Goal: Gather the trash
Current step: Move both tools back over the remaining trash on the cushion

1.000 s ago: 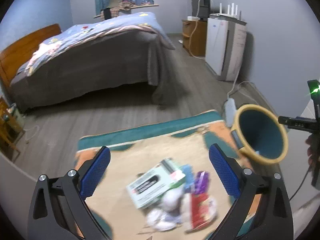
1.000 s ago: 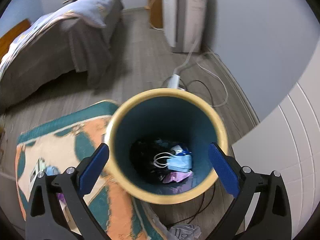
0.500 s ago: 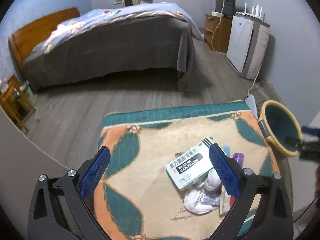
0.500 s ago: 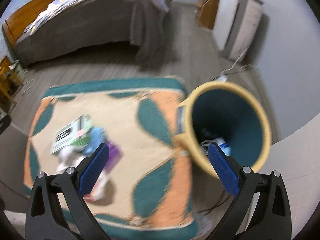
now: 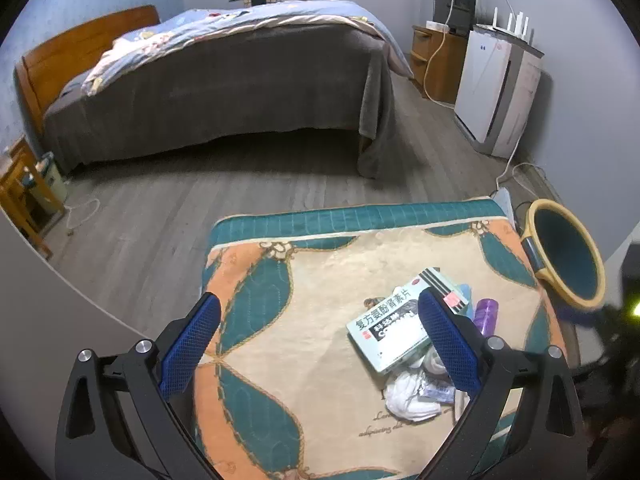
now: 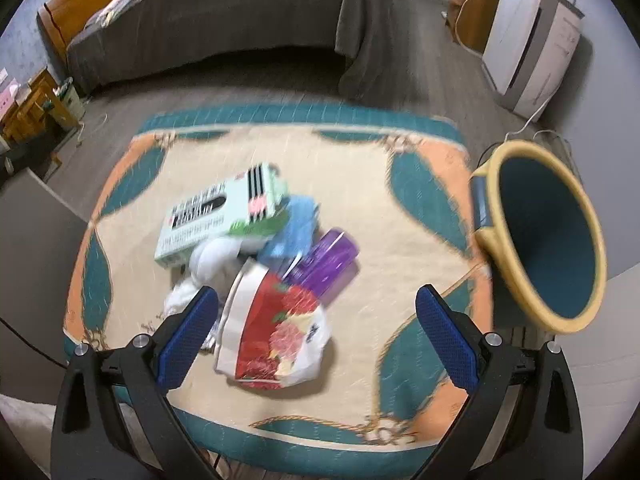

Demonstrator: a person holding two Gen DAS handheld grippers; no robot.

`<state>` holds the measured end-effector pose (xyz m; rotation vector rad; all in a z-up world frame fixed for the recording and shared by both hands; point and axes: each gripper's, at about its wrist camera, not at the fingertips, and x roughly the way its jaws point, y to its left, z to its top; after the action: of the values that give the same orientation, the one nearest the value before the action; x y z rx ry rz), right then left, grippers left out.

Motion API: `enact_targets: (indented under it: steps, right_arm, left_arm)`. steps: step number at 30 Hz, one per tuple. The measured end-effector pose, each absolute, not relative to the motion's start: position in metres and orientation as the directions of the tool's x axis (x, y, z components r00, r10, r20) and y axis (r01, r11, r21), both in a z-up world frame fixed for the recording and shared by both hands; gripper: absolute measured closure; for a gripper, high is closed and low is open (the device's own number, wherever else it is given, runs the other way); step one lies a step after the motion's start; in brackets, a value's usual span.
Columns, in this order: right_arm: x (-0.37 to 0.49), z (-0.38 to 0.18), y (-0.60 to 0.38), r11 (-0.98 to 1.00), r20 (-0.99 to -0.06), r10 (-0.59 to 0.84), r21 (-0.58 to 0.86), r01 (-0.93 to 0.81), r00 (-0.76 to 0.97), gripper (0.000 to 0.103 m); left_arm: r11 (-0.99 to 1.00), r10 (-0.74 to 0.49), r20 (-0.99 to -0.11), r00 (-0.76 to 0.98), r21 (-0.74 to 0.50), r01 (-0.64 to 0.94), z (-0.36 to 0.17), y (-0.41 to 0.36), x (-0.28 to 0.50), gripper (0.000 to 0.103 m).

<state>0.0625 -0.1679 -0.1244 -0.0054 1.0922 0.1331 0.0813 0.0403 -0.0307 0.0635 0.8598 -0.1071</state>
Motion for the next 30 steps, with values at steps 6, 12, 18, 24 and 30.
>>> enact_targets:
  steps: [6,12,18,24,30]
  right_arm:
    - [0.059,-0.151,-0.153,0.99,-0.906,0.119,0.078,-0.116,0.406,0.006]
    - [0.058,-0.167,-0.138,0.985,-0.919,0.135,0.086,-0.148,0.371,0.006]
    - [0.06,-0.183,-0.134,0.986,-0.937,0.113,0.065,-0.152,0.331,0.013]
    - [0.058,-0.172,-0.145,0.987,-0.941,0.112,0.068,-0.144,0.32,0.017]
    - [0.067,-0.128,-0.175,0.976,-0.946,0.094,0.026,-0.217,0.311,0.017]
  left_arm:
    - [0.991,-0.095,-0.763,0.64,-0.013,0.132,-0.034,0.041,0.086,0.005]
    - [0.989,-0.073,-0.771,0.633,0.023,0.143,-0.04,0.036,0.09,0.005]
    - [0.988,-0.069,-0.787,0.614,0.033,0.154,-0.047,0.031,0.094,0.005]
    - [0.983,-0.075,-0.801,0.594,0.04,0.178,-0.054,0.025,0.093,0.005]
    - [0.972,-0.08,-0.817,0.57,0.062,0.226,-0.067,0.012,0.09,0.005]
